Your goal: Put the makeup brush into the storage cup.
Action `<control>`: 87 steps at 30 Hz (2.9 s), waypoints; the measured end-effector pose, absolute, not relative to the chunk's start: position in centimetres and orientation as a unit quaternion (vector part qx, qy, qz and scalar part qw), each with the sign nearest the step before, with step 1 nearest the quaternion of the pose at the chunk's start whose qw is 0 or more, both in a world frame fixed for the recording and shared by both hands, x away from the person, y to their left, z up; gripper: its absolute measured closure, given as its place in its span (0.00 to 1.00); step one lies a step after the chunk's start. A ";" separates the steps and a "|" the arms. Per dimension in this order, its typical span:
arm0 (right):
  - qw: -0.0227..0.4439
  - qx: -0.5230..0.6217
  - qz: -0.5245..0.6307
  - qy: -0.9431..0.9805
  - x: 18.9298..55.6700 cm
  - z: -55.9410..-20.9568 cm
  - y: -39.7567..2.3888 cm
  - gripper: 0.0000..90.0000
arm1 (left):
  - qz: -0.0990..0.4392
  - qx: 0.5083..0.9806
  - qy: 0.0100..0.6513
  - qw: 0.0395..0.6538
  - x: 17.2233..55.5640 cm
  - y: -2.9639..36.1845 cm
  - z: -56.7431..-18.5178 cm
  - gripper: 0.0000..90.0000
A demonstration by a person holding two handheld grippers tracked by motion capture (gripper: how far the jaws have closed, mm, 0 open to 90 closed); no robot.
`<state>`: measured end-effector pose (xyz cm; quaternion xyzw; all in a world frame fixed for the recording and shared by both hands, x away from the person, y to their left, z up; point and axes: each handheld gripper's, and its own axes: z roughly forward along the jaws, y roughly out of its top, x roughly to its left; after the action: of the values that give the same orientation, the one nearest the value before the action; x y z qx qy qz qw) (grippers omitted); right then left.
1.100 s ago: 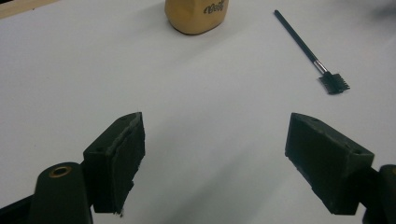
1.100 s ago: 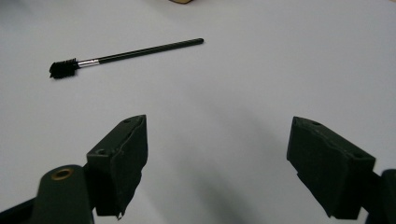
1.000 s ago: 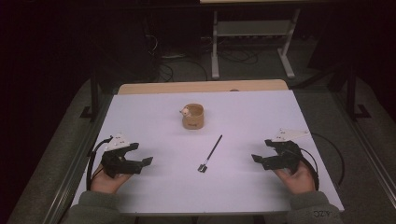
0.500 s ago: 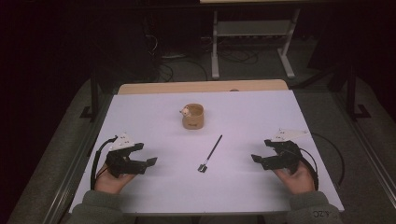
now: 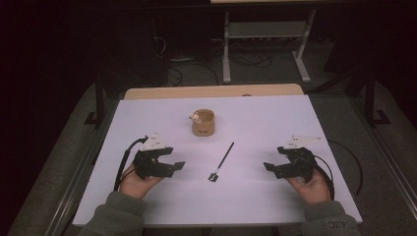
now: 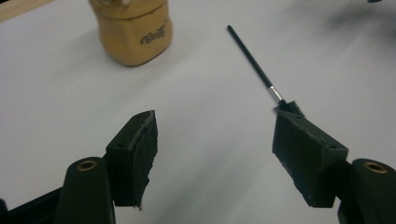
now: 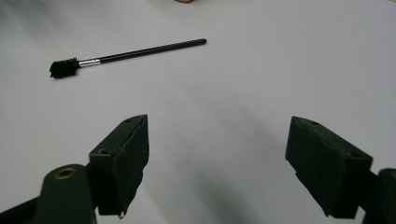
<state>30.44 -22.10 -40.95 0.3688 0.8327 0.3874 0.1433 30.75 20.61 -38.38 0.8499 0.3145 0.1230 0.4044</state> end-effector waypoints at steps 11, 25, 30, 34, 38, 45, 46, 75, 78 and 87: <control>0.144 0.368 0.384 0.835 30.7 -41.0 -22.0 0.24 | 0.096 0.869 0.306 0.377 33.0 16.0 -39.3 0.43; 0.140 0.370 0.382 0.835 30.9 -41.2 -21.9 0.24 | 0.076 0.895 0.287 0.332 34.2 10.2 -40.3 0.56; 0.140 0.369 0.381 0.836 31.0 -41.2 -21.8 0.24 | 0.061 0.903 0.292 0.311 34.6 8.6 -41.1 0.59; 0.139 0.369 0.380 0.837 31.1 -41.3 -21.7 0.24 | 0.054 0.906 0.299 0.294 34.8 7.6 -41.5 0.63; 0.138 0.370 0.378 0.837 31.1 -41.3 -21.6 0.24 | 0.050 0.909 0.312 0.272 35.1 6.9 -41.8 0.67; 0.137 0.372 0.379 0.836 31.2 -41.3 -21.8 0.24 | 0.044 0.914 0.322 0.242 35.2 6.0 -42.7 0.76; 0.137 0.371 0.379 0.836 31.2 -41.3 -21.8 0.24 | 0.051 0.915 0.321 0.241 35.0 5.9 -42.7 0.77; 0.137 0.364 0.375 0.841 31.3 -41.5 -21.3 0.24 | 0.048 0.931 0.284 0.226 35.2 5.6 -42.1 0.96; 0.136 0.365 0.377 0.840 31.3 -41.4 -21.3 0.24 | 0.049 0.932 0.279 0.228 35.0 5.9 -41.6 0.96; 0.130 0.351 0.390 0.841 31.1 -40.8 -20.8 0.24 | 0.047 0.933 0.264 0.238 34.6 7.8 -40.1 0.96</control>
<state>31.07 -20.79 -40.78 0.3512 0.8411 0.3902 0.1301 34.60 7.76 -40.11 0.9334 0.2641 0.0472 0.2383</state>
